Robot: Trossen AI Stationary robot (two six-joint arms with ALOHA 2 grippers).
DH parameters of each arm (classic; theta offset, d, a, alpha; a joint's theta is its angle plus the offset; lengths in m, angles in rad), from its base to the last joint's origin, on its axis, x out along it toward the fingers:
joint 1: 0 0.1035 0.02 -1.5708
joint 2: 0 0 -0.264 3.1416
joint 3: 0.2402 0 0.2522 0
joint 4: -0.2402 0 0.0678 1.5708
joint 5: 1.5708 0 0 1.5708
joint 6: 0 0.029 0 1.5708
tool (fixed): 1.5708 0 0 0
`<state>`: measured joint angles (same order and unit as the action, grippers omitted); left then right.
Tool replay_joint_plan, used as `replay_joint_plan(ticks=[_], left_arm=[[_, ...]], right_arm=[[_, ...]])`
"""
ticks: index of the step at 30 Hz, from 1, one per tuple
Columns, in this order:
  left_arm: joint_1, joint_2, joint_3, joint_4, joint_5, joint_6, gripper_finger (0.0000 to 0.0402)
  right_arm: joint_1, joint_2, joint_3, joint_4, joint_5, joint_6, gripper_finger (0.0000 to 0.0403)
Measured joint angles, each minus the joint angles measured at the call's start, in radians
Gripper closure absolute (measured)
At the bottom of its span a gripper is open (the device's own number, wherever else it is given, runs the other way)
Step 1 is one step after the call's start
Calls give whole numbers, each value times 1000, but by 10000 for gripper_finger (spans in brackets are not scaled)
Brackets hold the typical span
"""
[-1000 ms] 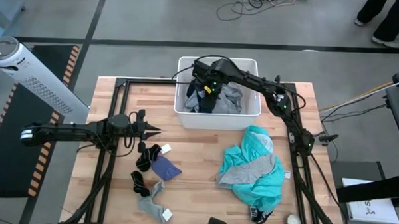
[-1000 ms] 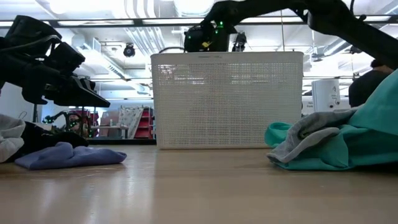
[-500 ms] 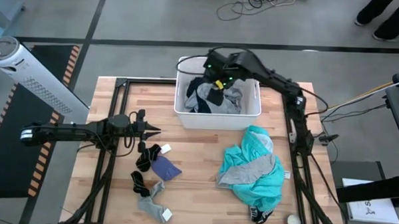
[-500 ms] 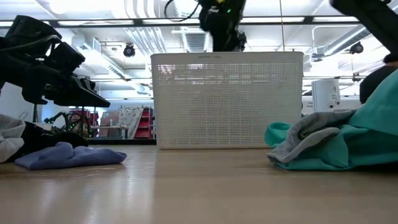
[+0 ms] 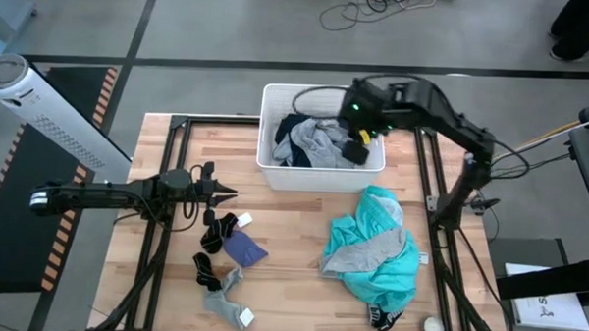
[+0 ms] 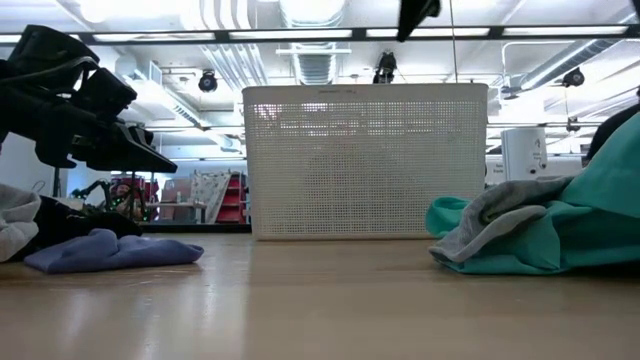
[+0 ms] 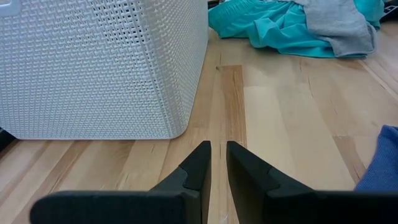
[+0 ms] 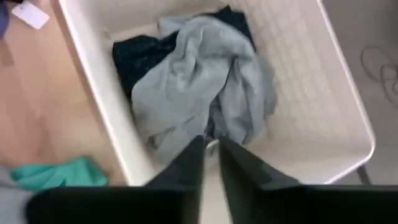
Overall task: Sort clothes
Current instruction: Put the right gray socks into the white laundry bin
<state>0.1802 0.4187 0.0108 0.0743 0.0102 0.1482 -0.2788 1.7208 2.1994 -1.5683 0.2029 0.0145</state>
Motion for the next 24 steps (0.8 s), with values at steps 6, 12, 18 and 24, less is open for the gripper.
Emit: replay_joint_plan(ticks=[6, 12, 18, 24], left_arm=[[0, 0, 0, 0, 0, 0, 364], [0, 0, 0, 0, 0, 0, 364], [0, 0, 0, 0, 0, 0, 364], [0, 0, 0, 0, 0, 0, 364]], right_arm=[[112, -165, -272, 27, -1, 149, 380], [297, -311, -550, 159, -30, 321, 395], [558, -413, -739, 363, -39, 509, 395], [755, -408, -856, 431, 34, 678, 354]])
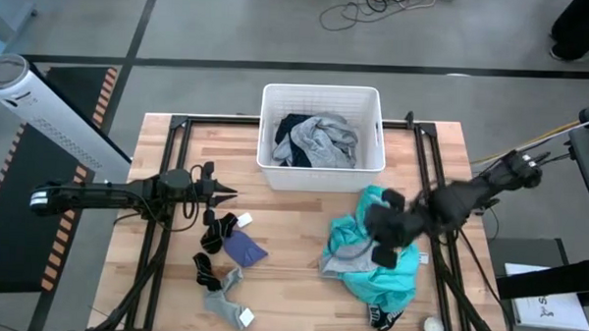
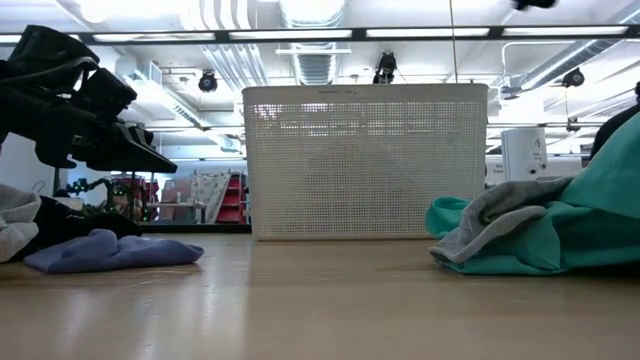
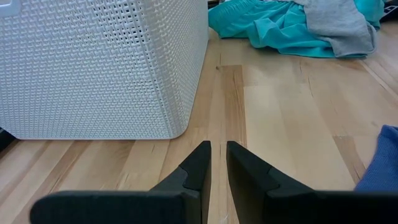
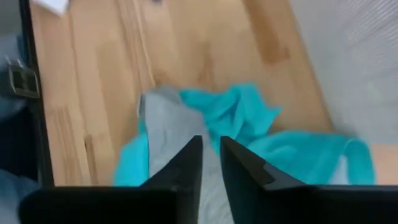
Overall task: Sort clothes
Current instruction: Put the right gray socks into the white laundry bin
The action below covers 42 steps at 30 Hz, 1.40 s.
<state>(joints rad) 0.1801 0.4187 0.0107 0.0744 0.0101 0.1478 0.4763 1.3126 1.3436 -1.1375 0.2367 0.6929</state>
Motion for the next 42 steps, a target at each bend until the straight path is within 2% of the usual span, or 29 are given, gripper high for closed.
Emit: replay_joint_plan(ticks=[6, 11, 14, 20, 25, 27, 30, 38, 40, 42], left_arm=[[0, 0, 0, 0, 0, 0, 364], [0, 0, 0, 0, 0, 0, 364], [0, 0, 0, 0, 0, 0, 364], [0, 0, 0, 0, 0, 0, 364], [0, 0, 0, 0, 0, 0, 364], [0, 0, 0, 0, 0, 0, 364], [0, 0, 0, 0, 0, 0, 364], [0, 0, 0, 0, 0, 0, 364], [0, 0, 0, 0, 0, 0, 364], [0, 0, 0, 0, 0, 0, 364]], right_arm=[[84, 82, -74, 4, 2, 127, 281], [95, 176, -93, 5, -5, 146, 223], [93, 235, -100, 3, -44, 140, 198], [93, 343, -103, 7, -128, 118, 166], [81, 414, -105, 4, -132, 99, 161], [75, 434, -106, -4, -132, 92, 169], [70, 444, -106, -8, -132, 74, 206], [64, 405, -67, -17, -126, 44, 380], [64, 397, -43, -18, -109, 39, 393], [64, 390, -8, -22, -103, 39, 388]])
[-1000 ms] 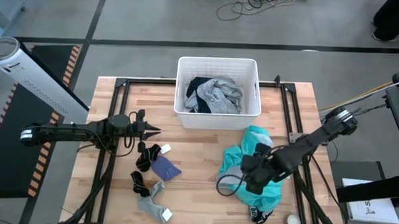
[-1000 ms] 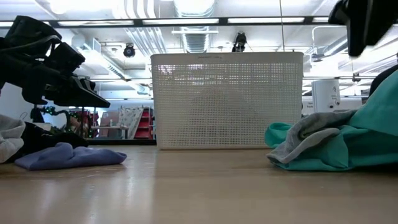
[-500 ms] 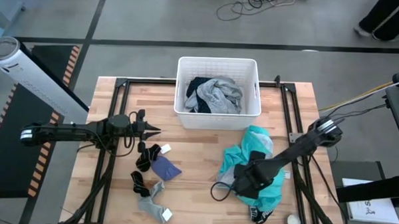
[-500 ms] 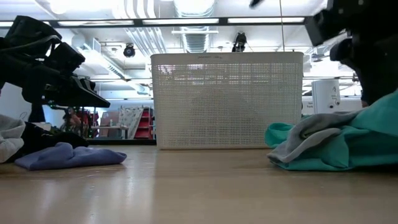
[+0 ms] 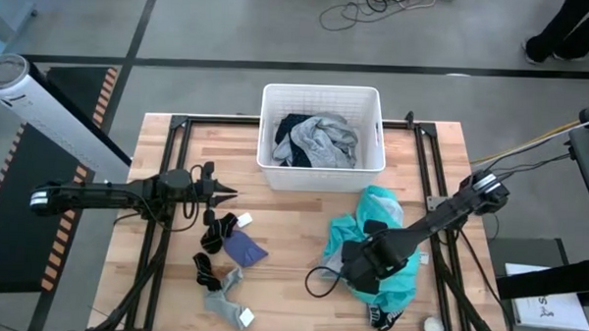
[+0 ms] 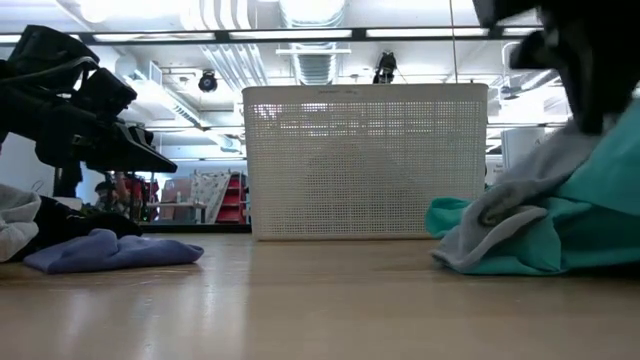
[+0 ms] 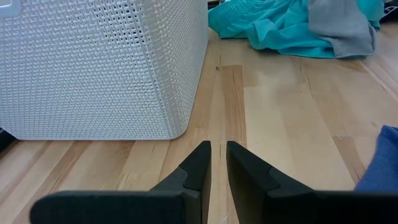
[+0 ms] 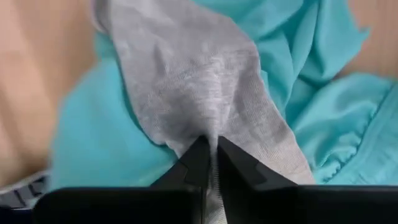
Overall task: Sort clothes
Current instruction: Put the right gray socks into the white laundry bin
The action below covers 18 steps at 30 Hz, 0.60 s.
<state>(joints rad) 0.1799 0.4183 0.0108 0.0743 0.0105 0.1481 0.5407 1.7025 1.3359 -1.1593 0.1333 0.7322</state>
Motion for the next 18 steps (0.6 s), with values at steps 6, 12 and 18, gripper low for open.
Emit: replay_joint_plan(ticks=[6, 12, 18], left_arm=[[0, 0, 0, 0, 0, 0, 364], [0, 0, 0, 0, 0, 0, 364], [0, 0, 0, 0, 0, 0, 364]], right_arm=[[0, -16, 133, -23, 58, -49, 399], [0, -31, 280, -34, 168, -139, 401], [0, -32, 427, -39, 250, -224, 401]])
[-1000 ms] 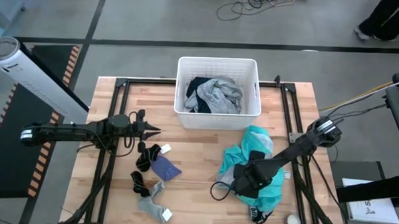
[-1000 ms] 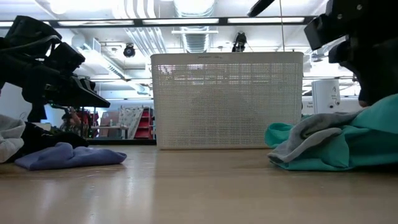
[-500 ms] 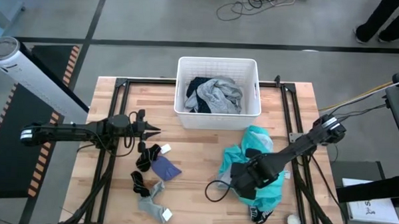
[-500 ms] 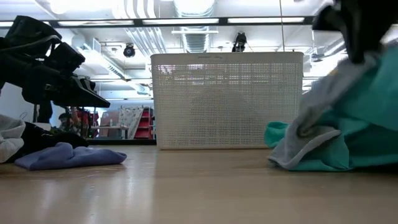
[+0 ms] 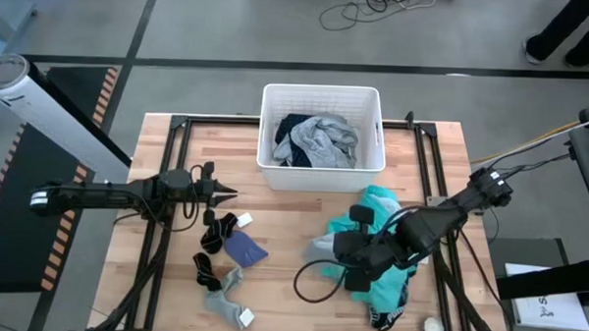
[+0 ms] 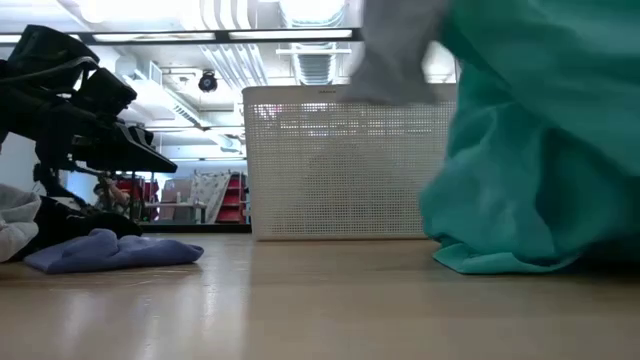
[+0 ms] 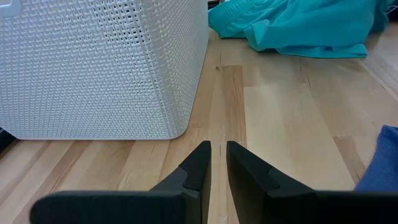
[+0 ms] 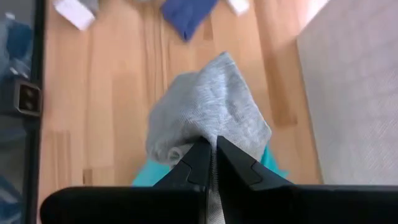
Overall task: Sort clothes
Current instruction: Put the right gray socks into the white laundry bin, then put the right gray sock into the white laundry bin
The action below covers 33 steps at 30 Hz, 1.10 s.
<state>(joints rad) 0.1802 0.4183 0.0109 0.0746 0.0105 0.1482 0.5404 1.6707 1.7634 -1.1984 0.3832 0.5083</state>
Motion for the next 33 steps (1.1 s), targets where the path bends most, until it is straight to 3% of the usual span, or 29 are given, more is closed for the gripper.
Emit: replay_joint_plan(ticks=[5, 8, 11, 16, 19, 27, 33], left_arm=[[0, 0, 0, 0, 0, 0, 364], [0, 0, 0, 0, 0, 0, 364], [0, 0, 0, 0, 0, 0, 364], [0, 0, 0, 0, 0, 0, 364], [0, 0, 0, 0, 0, 0, 364], [0, 0, 0, 0, 0, 0, 364], [0, 0, 0, 0, 0, 0, 364]], right_arm=[[0, 0, 83, 4, 153, 3, 400], [-4, 0, 107, 7, 174, 1, 387], [-7, 8, 111, 8, 171, -28, 369], [-11, 22, 90, 8, 171, -48, 398], [-15, 28, 89, 8, 181, -40, 382], [-23, 33, 71, 9, 80, -14, 376], [-30, 33, -9, 61, 54, 15, 326]])
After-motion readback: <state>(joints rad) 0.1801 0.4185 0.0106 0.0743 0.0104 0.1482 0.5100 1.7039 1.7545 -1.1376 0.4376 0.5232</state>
